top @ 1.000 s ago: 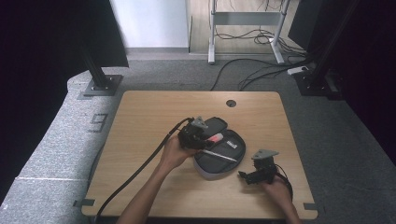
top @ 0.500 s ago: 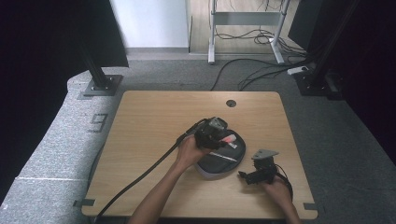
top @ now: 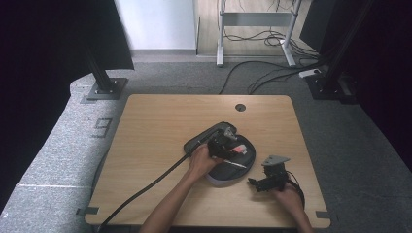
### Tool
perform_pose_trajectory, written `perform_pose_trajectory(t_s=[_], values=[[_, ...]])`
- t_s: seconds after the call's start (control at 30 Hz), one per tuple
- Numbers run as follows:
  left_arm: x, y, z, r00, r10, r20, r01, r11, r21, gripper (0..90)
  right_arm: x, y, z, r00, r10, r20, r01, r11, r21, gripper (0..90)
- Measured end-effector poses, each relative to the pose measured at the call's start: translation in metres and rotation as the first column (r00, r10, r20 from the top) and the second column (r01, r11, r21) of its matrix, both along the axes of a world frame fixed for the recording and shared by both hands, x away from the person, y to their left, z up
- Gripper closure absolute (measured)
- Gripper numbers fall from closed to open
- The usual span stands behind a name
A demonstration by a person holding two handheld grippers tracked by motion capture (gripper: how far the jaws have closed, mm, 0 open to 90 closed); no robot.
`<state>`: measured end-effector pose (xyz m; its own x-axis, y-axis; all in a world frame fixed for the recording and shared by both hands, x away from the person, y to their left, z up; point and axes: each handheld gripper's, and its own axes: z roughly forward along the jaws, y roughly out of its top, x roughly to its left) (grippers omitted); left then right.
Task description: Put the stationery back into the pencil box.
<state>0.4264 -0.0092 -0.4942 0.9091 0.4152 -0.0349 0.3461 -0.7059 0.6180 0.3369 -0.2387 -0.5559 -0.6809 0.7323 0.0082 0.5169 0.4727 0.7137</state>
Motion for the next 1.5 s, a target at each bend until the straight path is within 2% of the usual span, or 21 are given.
perform_pose_trajectory(t_s=[0.13, 0.2, 0.3, 0.47, 0.5, 0.63, 0.73, 0.83, 1.0, 1.13, 1.23, 1.5], values=[[0.000, -0.002, -0.005, 1.0000, -0.001, 0.003, 0.001, 0.9999, 0.016, 64.7, 0.000, 0.000, 0.000, 1.0000, 0.001, 0.000, -0.001, 1.0000, 0.000, 0.0], [0.000, -0.001, -0.005, 0.9998, 0.007, 0.019, -0.007, 0.9999, 0.014, 57.1, 0.000, 0.000, 0.000, 1.0000, 0.002, 0.000, -0.002, 1.0000, -0.001, 0.0], [-0.001, -0.001, -0.003, 0.9996, 0.014, 0.024, -0.014, 0.9998, 0.012, 52.9, 0.000, 0.000, 0.000, 1.0000, 0.002, 0.000, -0.002, 1.0000, 0.000, 0.0], [-0.003, 0.002, 0.003, 0.9990, 0.028, 0.034, -0.028, 0.9996, 0.004, 39.7, 0.000, 0.000, 0.000, 1.0000, 0.004, -0.001, -0.004, 1.0000, 0.000, 0.0], [-0.003, 0.003, 0.005, 0.9989, 0.031, 0.035, -0.031, 0.9995, 0.002, 39.7, 0.000, 0.000, 0.000, 1.0000, 0.004, 0.000, -0.004, 1.0000, -0.001, 0.0], [-0.007, 0.004, 0.011, 0.9992, 0.011, 0.038, -0.011, 0.9999, 0.000, 31.9, 0.000, 0.000, 0.000, 1.0000, 0.006, 0.000, -0.006, 1.0000, -0.002, 0.0], [-0.012, 0.006, 0.016, 0.9983, -0.024, 0.052, 0.023, 0.9995, 0.022, 24.9, 0.000, 0.000, 0.000, 1.0000, 0.007, 0.000, -0.007, 1.0000, -0.002, 0.0], [-0.016, 0.007, 0.018, 0.9969, -0.034, 0.071, 0.032, 0.9989, 0.035, 19.4, -0.001, 0.000, 0.000, 1.0000, 0.006, 0.002, -0.006, 1.0000, -0.002, 0.0], [-0.022, 0.011, 0.023, 0.9967, -0.048, 0.066, 0.046, 0.9981, 0.041, 14.2, 0.000, 0.000, 0.000, 1.0000, 0.007, 0.001, -0.007, 1.0000, -0.002, 0.0], [-0.028, 0.019, 0.028, 0.9968, -0.047, 0.065, 0.046, 0.9987, 0.022, 11.2, 0.000, 0.000, 0.000, 1.0000, 0.008, 0.000, -0.008, 1.0000, -0.002, 0.0], [-0.032, 0.026, 0.032, 0.9961, -0.040, 0.078, 0.039, 0.9991, 0.012, 7.9, 0.000, 0.000, 0.000, 1.0000, 0.007, 0.001, -0.007, 1.0000, -0.002, 0.0], [-0.036, 0.044, 0.041, 0.9967, -0.019, 0.079, 0.020, 0.9997, -0.011, 2.8, 0.000, 0.000, 0.000, 1.0000, 0.007, 0.000, -0.007, 1.0000, -0.001, 0.0]])
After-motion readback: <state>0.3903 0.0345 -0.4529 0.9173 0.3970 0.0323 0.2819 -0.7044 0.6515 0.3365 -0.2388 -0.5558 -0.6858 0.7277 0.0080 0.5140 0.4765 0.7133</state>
